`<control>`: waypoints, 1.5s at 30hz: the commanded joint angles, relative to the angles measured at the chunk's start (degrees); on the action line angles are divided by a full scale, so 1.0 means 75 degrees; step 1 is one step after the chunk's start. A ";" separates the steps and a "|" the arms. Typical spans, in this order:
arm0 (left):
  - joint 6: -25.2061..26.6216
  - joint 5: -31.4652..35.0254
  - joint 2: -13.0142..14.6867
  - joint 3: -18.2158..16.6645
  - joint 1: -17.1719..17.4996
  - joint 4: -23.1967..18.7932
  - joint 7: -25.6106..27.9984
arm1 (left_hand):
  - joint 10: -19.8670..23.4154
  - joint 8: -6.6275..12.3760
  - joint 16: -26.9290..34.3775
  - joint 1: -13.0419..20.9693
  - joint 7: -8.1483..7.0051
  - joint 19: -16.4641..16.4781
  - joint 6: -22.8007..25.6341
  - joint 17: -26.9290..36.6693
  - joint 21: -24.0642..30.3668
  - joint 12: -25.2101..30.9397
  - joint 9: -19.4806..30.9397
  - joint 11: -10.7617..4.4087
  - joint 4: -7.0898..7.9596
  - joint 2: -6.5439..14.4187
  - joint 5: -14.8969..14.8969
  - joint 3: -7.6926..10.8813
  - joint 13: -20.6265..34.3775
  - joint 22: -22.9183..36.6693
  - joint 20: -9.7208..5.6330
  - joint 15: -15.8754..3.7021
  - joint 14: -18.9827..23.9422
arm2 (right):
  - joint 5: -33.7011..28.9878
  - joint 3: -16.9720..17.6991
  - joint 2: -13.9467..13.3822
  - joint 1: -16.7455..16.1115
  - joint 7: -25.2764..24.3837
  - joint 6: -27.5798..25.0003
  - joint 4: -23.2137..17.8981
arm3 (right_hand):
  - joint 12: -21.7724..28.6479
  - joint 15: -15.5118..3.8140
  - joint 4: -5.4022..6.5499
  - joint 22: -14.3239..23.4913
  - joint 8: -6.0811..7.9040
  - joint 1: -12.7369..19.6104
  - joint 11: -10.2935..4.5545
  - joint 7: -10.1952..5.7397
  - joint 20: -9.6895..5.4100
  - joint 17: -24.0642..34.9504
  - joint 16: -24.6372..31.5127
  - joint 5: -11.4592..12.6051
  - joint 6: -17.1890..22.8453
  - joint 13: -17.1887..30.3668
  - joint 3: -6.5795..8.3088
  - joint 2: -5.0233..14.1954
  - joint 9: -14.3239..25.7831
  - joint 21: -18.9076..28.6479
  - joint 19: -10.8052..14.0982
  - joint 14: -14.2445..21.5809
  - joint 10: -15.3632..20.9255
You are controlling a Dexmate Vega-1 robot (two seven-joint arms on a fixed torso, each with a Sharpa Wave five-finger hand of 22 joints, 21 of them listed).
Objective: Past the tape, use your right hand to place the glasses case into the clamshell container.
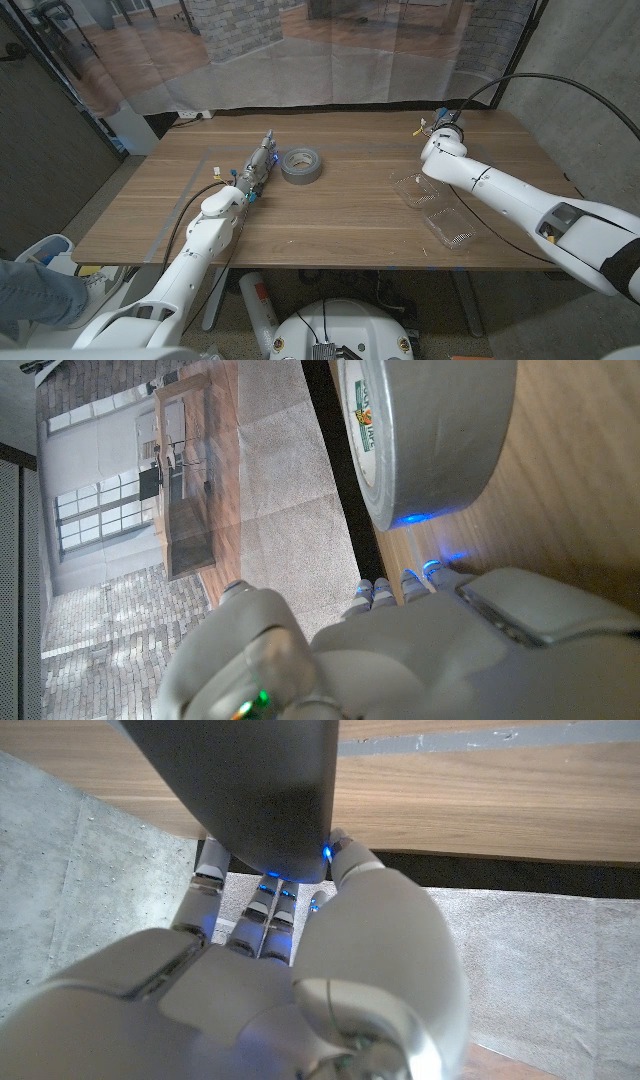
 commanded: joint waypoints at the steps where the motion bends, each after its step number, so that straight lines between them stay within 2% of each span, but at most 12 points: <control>1: 0.0041 0.0008 0.0030 0.0026 0.0033 -0.0132 0.0036 | -0.0023 0.0070 0.0043 0.0029 0.0035 -0.0239 -0.0010 0.0037 0.0030 0.0027 0.0011 0.0005 -0.0009 0.0068 -0.0020 -0.0074 0.0012 0.0023 -0.0007 0.0027 -0.0316 | -0.0148 0.0165 -0.0307 -0.0297 0.0114 0.0048 -0.0638 | 0.0025 -0.0417 -0.0028 0.0033 0.0026 0.0351 -0.0019 -0.0002 -0.2488 0.0022 0.0073 0.0061 0.0084 -0.0003 -0.0035 0.0255 0.0030 0.0087 0.1175 0.0075 0.0073; 19: -0.0050 -0.0015 0.0053 0.0046 0.0027 -0.0140 -0.0036 | -0.0026 0.0066 0.0043 0.0045 0.0036 -0.0241 -0.0018 0.0037 0.0030 0.0028 0.0011 0.0024 -0.0011 0.0085 -0.0027 -0.0098 0.0012 0.0023 -0.0013 0.0031 -0.0320 | -0.0409 0.0296 -0.0680 -0.0703 0.0248 -0.0118 -0.1729 | 0.0020 -0.0427 -0.0013 0.0132 0.0014 0.0348 -0.0074 -0.0038 -0.2478 0.0062 0.0114 0.0089 0.0155 -0.0001 -0.0102 0.0247 0.0042 0.0265 0.1163 0.0193 0.0147; 45: -0.0068 -0.0047 0.0319 -0.0076 0.0448 -0.0850 0.0166 | -0.0023 0.0069 0.0043 0.0061 0.0033 -0.0252 -0.0017 0.0036 0.0029 0.0031 0.0012 0.0028 -0.0012 0.0101 -0.0035 -0.0129 0.0012 0.0023 -0.0012 0.0037 -0.0328 | -0.0792 0.0479 -0.0990 -0.1345 0.0076 -0.0447 -0.3014 | 0.0023 -0.0387 0.0006 0.0236 -0.0002 0.0323 -0.0078 -0.0035 -0.2432 0.0112 0.0161 0.0131 0.0234 0.0002 -0.0181 0.0240 0.0057 0.0484 0.1130 0.0347 0.0262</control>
